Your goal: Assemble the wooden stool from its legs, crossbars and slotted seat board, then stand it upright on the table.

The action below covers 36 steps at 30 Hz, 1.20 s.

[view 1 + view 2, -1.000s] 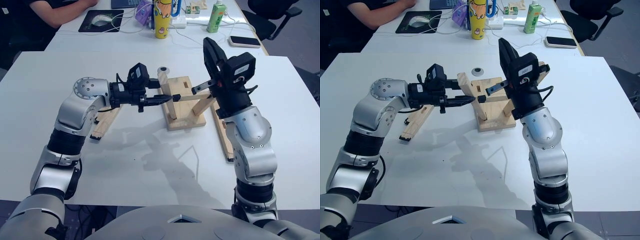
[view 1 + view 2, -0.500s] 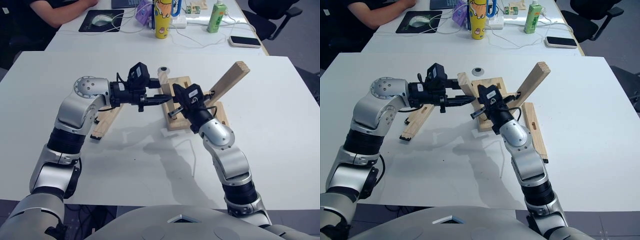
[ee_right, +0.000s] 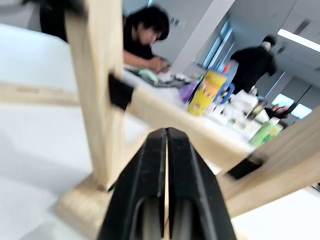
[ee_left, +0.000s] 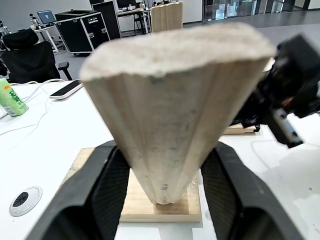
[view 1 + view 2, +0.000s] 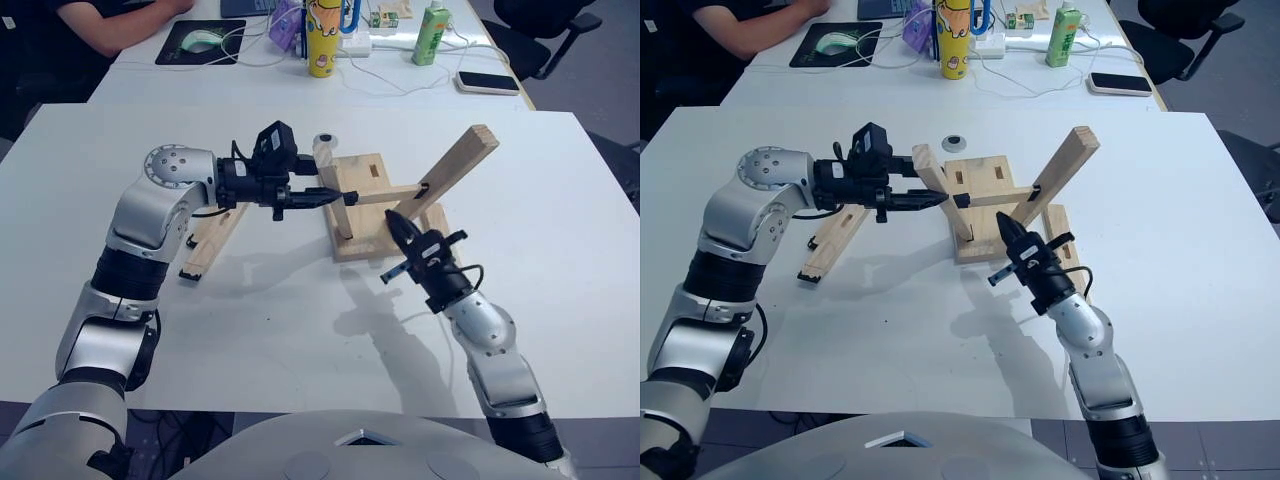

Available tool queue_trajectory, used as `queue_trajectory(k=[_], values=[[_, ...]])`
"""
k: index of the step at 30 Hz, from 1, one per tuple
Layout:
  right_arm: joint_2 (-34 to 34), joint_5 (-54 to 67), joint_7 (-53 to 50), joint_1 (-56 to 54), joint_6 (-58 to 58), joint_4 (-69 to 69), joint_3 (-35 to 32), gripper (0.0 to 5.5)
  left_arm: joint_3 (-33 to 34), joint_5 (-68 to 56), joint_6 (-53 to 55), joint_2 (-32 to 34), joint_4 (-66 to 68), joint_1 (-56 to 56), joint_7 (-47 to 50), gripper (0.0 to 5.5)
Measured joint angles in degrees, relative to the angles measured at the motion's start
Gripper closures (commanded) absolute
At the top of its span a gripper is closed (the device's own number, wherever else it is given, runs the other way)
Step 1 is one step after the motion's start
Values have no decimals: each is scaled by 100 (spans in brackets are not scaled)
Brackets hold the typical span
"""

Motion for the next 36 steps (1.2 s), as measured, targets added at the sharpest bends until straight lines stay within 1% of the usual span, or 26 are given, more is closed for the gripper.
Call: queue_trajectory(k=[3, 6, 10, 12, 18, 24, 25, 30, 33, 34, 36], values=[[373, -332, -210, -422, 585, 565, 271, 550, -53, 30, -99, 23, 195, -150, -219, 343], [629, -642, -398, -751, 1650, 983, 396, 550, -70, 53, -219, -7, 495, -305, -437, 343], [670, -903, -344, -1055, 2558, 1009, 659, 550, 37, 46, -387, -132, 756, -280, -497, 343], [608, -1007, -229, -1163, 2862, 923, 775, 550, 198, -46, -445, -257, 781, -109, -429, 343], [531, -1059, -104, -1258, 3237, 786, 884, 550, 547, -259, -873, -691, 533, 671, 18, 343], [503, -1025, -33, -1298, 3301, 805, 878, 550, 687, -259, -1279, -929, 476, 1029, 262, 343], [509, -992, -32, -1303, 3304, 816, 865, 550, 714, -259, -1310, -959, 495, 1044, 278, 306], [580, -870, -32, -1342, 3301, 851, 842, 550, 750, -17, -1286, -980, 601, 1219, 618, 235], [591, -827, -32, -1351, 3299, 861, 828, 550, 935, 14, -1187, -809, 342, 1485, 718, 185], [600, -823, -33, -1349, 3296, 863, 822, 550, 1043, 3, -1117, -668, 198, 1584, 742, 185], [622, -821, -40, -1340, 3288, 867, 810, 550, 1281, -181, -875, -434, -31, 1788, 701, 210]])
